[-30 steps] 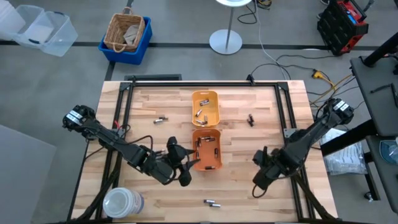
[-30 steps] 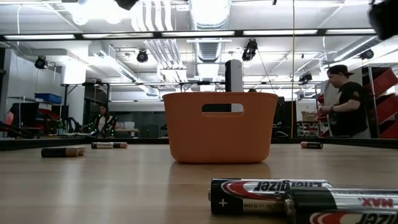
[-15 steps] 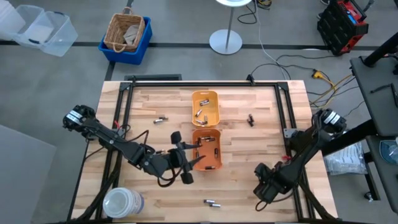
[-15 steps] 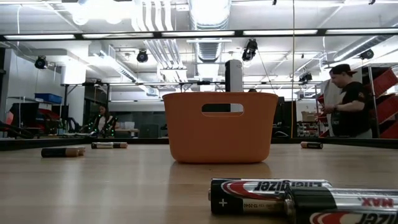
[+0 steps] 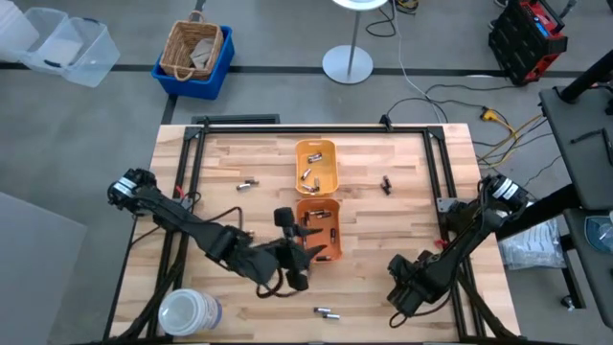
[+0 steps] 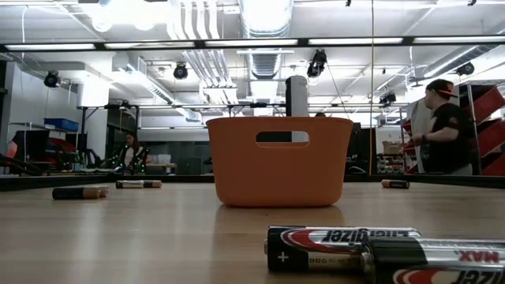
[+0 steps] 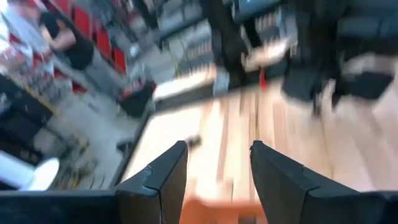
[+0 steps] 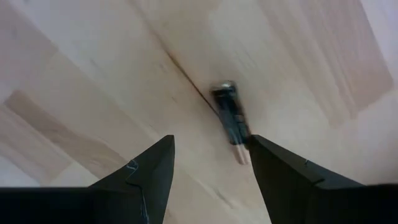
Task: Sort batteries
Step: Put the black battery into the orange bin
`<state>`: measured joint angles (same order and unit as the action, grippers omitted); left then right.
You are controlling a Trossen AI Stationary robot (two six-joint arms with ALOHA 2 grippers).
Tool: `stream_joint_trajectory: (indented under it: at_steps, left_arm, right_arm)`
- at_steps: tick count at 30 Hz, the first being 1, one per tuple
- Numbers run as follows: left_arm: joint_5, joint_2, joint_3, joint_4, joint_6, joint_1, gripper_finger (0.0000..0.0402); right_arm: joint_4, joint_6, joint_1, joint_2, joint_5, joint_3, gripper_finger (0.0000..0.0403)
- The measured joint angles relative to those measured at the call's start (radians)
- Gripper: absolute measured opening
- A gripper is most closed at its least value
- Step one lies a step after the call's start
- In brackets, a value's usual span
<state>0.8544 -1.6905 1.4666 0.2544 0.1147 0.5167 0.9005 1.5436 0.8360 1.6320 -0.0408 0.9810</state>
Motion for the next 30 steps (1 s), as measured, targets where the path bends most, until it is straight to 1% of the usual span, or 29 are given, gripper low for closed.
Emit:
stream_joint_trajectory:
  at_steps: [2, 4, 7, 10, 14, 18, 20, 21, 23, 27, 29, 30]
  left_arm:
    - [0.000, -0.020, 0.046, 0.128, -0.083, 0.000, 0.0157]
    - [0.000, -0.031, 0.075, 0.218, -0.166, 0.000, 0.0157]
    - [0.016, -0.035, 0.082, 0.247, -0.220, -0.002, 0.0157]
    - [0.027, -0.033, 0.078, 0.253, -0.243, -0.002, 0.0157]
    - [0.029, -0.033, 0.077, 0.259, -0.255, -0.005, 0.0157]
    - [0.030, -0.033, 0.077, 0.258, -0.259, -0.011, 0.0157]
    - [0.029, -0.033, 0.077, 0.258, -0.231, -0.013, 0.0157]
    - [0.029, -0.033, 0.076, 0.258, -0.216, -0.013, 0.0157]
    - [0.029, -0.035, 0.076, 0.258, -0.198, -0.013, 0.0157]
    - [0.029, -0.049, 0.076, 0.222, -0.218, -0.013, 0.0157]
    - [0.025, -0.062, 0.076, 0.177, -0.226, -0.013, 0.0157]
    - [0.026, -0.071, 0.076, 0.151, -0.228, -0.013, 0.0157]
  right_arm:
    - [-0.002, -0.083, 0.000, 0.006, 0.004, -0.002, 0.0201]
    - [-0.009, -0.182, 0.000, 0.022, 0.009, -0.015, 0.0201]
    - [-0.035, -0.304, -0.002, 0.040, 0.008, -0.038, 0.0194]
    - [-0.053, -0.370, -0.006, 0.065, -0.005, -0.053, 0.0176]
    - [-0.072, -0.403, -0.013, 0.086, -0.006, -0.060, 0.0136]
    - [-0.129, -0.424, -0.020, 0.087, 0.015, -0.089, 0.0074]
    - [-0.151, -0.437, -0.021, 0.086, 0.025, -0.109, 0.0041]
    - [-0.156, -0.449, -0.021, 0.085, 0.026, -0.117, 0.0034]
    - [-0.149, -0.479, -0.021, 0.078, 0.039, -0.124, 0.0034]
    - [-0.144, -0.559, -0.017, 0.029, 0.109, -0.131, 0.0034]
    - [-0.142, -0.592, -0.017, -0.018, 0.166, -0.132, 0.0034]
    - [-0.142, -0.602, -0.016, -0.043, 0.217, -0.134, 0.0034]
